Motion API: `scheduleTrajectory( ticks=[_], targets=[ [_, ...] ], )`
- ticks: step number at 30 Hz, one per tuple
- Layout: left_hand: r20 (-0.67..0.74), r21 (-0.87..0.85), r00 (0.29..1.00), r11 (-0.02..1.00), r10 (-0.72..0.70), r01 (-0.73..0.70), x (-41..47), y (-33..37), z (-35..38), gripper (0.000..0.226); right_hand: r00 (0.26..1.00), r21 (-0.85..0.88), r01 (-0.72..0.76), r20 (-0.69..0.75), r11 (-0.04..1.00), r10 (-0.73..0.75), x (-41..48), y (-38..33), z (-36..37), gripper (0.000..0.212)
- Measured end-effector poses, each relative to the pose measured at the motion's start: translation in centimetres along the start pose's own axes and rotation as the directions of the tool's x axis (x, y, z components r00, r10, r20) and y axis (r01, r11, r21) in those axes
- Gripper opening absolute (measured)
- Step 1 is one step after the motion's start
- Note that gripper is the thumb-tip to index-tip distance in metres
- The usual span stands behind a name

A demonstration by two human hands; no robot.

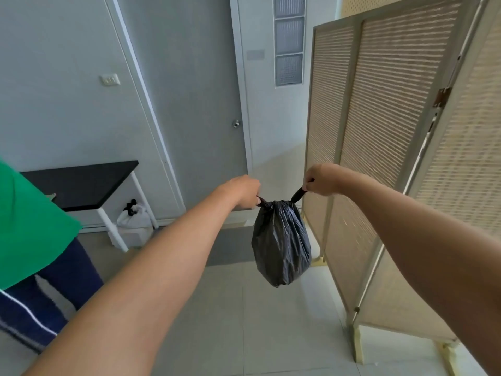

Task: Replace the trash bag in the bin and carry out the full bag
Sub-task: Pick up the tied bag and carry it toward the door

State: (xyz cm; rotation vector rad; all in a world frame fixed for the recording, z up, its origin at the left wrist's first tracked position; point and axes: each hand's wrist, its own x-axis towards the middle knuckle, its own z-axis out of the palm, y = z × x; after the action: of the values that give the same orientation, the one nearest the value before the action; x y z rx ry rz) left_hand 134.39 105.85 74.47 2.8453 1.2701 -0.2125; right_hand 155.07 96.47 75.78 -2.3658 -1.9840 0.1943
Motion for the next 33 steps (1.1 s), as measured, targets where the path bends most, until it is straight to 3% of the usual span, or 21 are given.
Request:
scheduleTrajectory(
  ticks=[9, 21, 33],
  targets=[
    [0.088, 0.043, 0.992, 0.995, 0.090, -0.094, 11.1, -1.5, 1.4, 0.025, 0.997, 0.018, -0.040, 0.072, 0.999, 0.039, 10.7, 3.4, 1.9, 0.028],
    [0.230, 0.036, 0.973, 0.999, -0.005, -0.004, 28.1, -3.2, 2.7, 0.035, 0.988, 0.121, -0.024, 0.151, 0.992, 0.006, 28.7, 12.1, 5.4, 0.029],
    [0.392, 0.003, 0.919, 0.999, 0.043, -0.048, 42.7, -3.8, 6.8, 0.037, 0.946, 0.234, -0.104, 0.323, 0.967, 0.024, 40.6, 18.4, 10.2, 0.018]
  ],
)
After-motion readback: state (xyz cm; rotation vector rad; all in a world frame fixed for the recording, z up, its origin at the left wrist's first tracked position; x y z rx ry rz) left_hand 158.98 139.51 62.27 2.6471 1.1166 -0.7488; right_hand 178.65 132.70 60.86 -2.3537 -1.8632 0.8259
